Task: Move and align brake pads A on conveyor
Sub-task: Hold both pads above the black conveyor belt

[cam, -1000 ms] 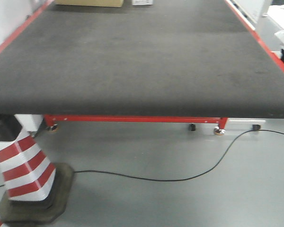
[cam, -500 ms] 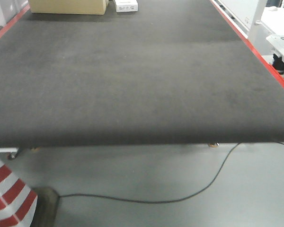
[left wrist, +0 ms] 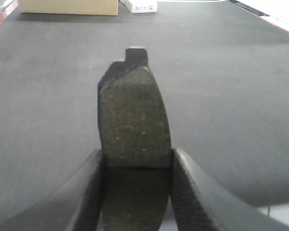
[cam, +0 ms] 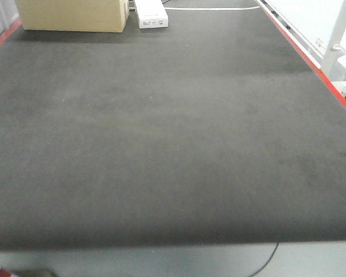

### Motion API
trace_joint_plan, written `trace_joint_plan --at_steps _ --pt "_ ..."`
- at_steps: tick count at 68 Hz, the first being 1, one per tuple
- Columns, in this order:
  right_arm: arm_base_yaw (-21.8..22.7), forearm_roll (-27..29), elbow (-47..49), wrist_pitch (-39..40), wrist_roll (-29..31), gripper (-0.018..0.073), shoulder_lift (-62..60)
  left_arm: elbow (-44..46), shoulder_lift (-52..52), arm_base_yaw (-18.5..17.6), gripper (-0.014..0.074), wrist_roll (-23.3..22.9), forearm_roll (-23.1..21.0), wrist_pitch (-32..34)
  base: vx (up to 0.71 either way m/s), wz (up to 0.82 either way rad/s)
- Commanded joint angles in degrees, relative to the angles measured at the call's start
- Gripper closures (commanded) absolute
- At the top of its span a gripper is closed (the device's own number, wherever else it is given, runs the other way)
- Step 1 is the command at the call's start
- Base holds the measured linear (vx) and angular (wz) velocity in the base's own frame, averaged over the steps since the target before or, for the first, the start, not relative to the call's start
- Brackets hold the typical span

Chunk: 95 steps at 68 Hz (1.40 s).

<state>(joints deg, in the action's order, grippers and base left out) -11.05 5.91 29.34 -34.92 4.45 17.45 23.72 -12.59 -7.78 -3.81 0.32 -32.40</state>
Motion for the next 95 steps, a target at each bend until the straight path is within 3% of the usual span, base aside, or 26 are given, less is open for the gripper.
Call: trace_joint_plan --at_steps 1,53,95 --pt "0.2 -0.1 1.8 5.7 0.0 0.0566 0.6 1.5 -0.6 -0.1 0.0602 -0.1 -0.3 5.7 0.37 0.00" --pt "0.2 -0.2 1.8 5.6 0.0 0.0566 0.6 1.5 -0.6 -0.1 0.0602 -0.1 -0.3 5.7 0.30 0.03" --pt "0.2 -0.2 1.8 5.6 0.0 0.0566 0.6 1.5 -0.6 -0.1 0.0602 -0.1 -0.3 5.7 0.05 0.00"
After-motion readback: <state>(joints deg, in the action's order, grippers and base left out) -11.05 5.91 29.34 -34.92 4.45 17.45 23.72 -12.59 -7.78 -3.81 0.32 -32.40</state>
